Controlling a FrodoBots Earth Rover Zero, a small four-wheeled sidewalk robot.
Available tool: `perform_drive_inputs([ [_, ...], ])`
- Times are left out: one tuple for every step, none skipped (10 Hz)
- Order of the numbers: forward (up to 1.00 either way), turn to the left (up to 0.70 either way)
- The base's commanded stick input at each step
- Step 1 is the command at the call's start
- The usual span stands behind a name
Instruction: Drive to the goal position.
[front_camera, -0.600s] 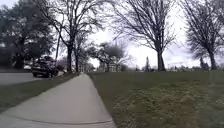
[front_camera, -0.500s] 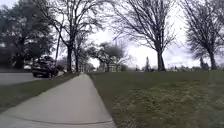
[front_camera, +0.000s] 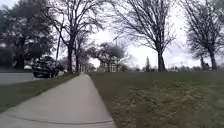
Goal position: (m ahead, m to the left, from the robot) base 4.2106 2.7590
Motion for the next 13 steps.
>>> perform_drive_inputs([
  [0.14, 0.63],
  [0.70, 0.35],
  [0.70, 0.35],
  [0.70, 0.35],
  [0.70, 0.35],
  [0.70, 0.35],
  [0.70, 0.35],
  [0.70, 0.35],
  [0.70, 0.35],
  [0.70, 0.35],
  [0.70, 0.35],
  [0.70, 0.35],
  [0.70, 0.35],
])
